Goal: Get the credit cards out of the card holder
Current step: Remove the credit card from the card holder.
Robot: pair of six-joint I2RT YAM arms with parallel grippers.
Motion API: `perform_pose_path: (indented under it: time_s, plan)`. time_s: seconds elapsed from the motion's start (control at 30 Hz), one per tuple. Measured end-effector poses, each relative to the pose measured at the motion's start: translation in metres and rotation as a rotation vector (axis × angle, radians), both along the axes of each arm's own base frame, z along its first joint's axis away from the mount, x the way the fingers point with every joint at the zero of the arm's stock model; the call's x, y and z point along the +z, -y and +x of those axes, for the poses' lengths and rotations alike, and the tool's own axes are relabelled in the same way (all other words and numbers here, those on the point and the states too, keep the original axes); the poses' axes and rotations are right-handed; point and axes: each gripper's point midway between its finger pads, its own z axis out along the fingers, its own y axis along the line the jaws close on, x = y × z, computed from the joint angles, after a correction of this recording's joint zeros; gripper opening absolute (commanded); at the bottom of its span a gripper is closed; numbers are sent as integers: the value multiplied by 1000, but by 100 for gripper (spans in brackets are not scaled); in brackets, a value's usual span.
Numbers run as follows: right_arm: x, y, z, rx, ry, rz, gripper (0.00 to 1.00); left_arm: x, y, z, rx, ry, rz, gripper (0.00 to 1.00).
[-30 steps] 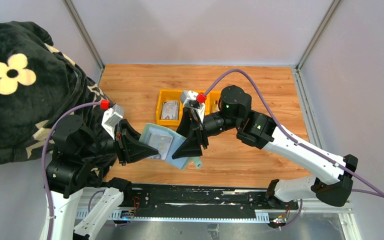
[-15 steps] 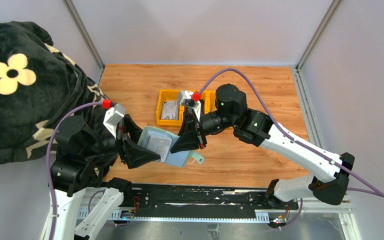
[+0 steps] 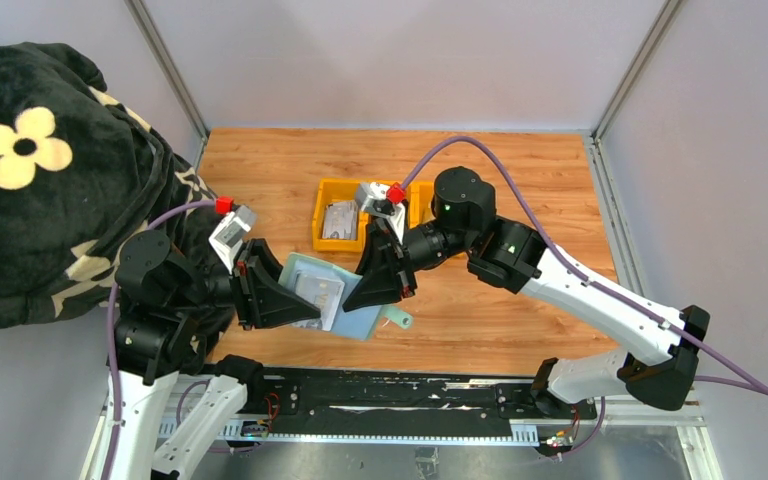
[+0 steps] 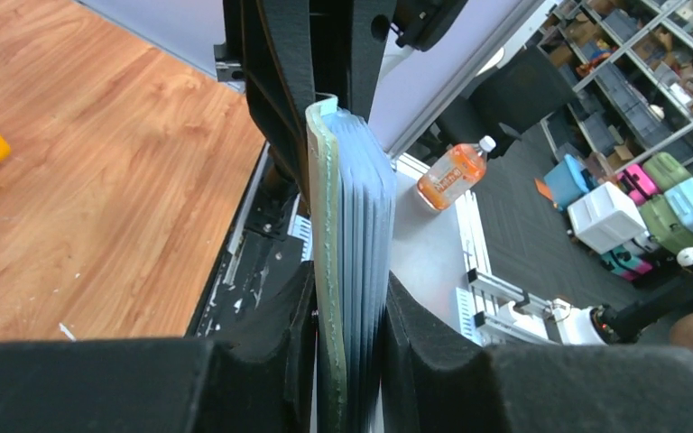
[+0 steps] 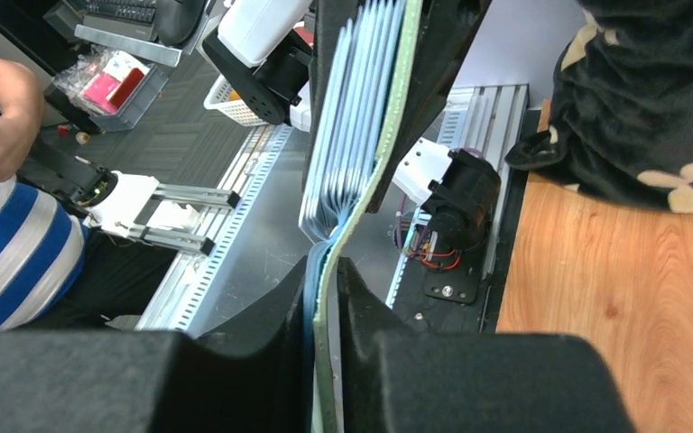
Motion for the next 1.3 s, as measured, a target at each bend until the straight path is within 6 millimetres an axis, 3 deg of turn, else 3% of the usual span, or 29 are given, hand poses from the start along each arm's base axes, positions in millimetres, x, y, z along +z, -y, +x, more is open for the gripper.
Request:
perform_pose_path:
  time_s: [0.17, 0.23, 0.27, 0.4, 0.47, 0.6, 0.7, 0.8, 0.97, 1.07, 1.17, 1.3]
  plan:
    - [4, 1, 5, -3, 10, 18, 66, 0, 0, 1, 9, -7, 0, 9]
    - [5, 3, 15, -33, 14, 22, 78, -3, 0, 5, 39, -7, 10, 6]
    - [6, 5, 22, -59, 13, 22, 79, -4, -1, 8, 57, -5, 17, 5]
    - [24, 18, 66, -302, 33, 57, 77, -8, -4, 29, 184, 15, 57, 3]
    - [41, 28, 76, -403, 41, 100, 71, -11, -7, 41, 255, 29, 75, 1]
    - [81, 49, 72, -501, 8, 235, 65, -16, -16, 66, 404, 36, 105, 0]
    - [88, 46, 64, -475, -48, 274, 62, -17, -20, 75, 458, 36, 112, 0]
    - [80, 30, 57, -425, -106, 258, 60, -18, -21, 81, 483, 31, 117, 0]
    - [22, -5, 65, -390, -235, 116, 56, -18, -22, 83, 492, 26, 118, 0]
    - [1, -14, 67, -374, -291, 63, 55, -15, -21, 83, 488, 30, 108, 0]
    - [-4, -18, 66, -354, -318, 54, 54, -10, -18, 80, 465, 27, 87, 0]
    - [4, -18, 62, -329, -319, 86, 51, -3, -13, 75, 417, 24, 56, 1]
